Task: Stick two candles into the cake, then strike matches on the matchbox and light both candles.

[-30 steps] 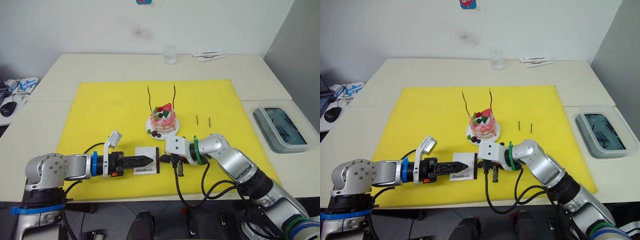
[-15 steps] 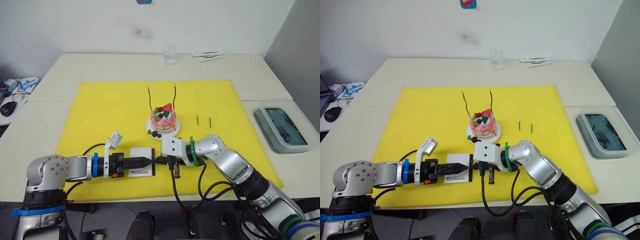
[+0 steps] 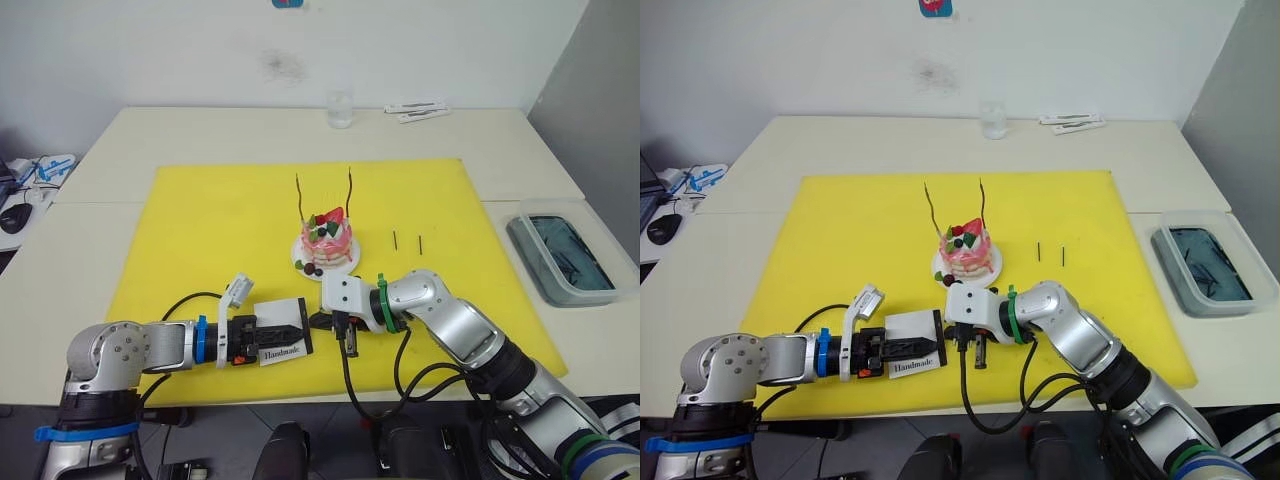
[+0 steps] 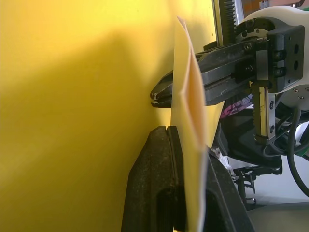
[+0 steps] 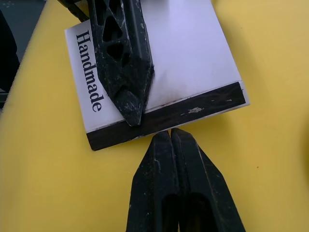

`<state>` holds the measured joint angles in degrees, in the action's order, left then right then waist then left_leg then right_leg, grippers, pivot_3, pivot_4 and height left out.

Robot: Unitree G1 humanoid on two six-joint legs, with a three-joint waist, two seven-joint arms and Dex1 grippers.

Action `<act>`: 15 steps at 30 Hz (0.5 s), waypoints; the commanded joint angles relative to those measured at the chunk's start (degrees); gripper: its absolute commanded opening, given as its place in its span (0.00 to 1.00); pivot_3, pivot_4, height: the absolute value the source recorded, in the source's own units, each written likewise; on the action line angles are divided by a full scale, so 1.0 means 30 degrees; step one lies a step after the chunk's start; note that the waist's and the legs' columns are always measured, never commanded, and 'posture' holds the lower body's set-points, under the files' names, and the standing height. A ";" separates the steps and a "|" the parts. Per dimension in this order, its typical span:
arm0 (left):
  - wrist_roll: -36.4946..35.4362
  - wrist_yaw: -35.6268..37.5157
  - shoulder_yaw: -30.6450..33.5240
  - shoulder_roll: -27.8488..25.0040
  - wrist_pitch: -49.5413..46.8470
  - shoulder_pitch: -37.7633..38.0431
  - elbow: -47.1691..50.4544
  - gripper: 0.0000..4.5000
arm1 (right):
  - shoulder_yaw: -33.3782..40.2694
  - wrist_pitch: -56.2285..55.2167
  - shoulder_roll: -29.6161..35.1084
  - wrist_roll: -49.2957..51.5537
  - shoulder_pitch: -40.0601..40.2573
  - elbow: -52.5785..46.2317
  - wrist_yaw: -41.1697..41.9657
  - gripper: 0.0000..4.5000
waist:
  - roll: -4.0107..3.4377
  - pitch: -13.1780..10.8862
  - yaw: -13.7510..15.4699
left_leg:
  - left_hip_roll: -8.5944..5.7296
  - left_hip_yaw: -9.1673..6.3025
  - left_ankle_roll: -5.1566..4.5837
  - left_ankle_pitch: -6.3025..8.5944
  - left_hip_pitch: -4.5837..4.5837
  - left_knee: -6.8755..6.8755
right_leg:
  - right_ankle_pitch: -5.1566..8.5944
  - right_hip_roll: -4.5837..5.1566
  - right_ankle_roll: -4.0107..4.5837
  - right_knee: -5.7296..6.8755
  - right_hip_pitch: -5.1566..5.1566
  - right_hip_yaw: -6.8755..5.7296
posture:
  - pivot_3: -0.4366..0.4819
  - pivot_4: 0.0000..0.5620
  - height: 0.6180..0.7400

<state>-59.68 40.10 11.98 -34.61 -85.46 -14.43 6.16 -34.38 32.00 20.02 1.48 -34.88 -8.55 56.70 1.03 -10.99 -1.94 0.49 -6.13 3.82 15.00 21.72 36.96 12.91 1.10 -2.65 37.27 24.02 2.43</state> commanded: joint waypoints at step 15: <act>-0.0582 0.4539 -0.0048 -0.3860 0.2381 -0.0905 0.1384 0.01 | 0.4866 0.2633 0.0609 0.2974 -0.0153 -0.3979 -0.0976 0.00 | -0.0003 -0.0004 -0.0157 | 0.0021 -0.0006 0.0000 0.0001 0.0029 -0.0014 | 0.0007 -0.0017 0.0013 -0.0007 0.0023 -0.0008 | 0.48 0.27 1.00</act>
<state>-60.25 51.27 11.49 -45.25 -79.42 -16.19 8.90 -22.99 38.73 21.56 8.42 -35.56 -16.73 54.95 1.02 -11.00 -2.41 0.55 -6.13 3.82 15.01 21.81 36.91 12.94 1.05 -2.62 37.22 24.09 2.41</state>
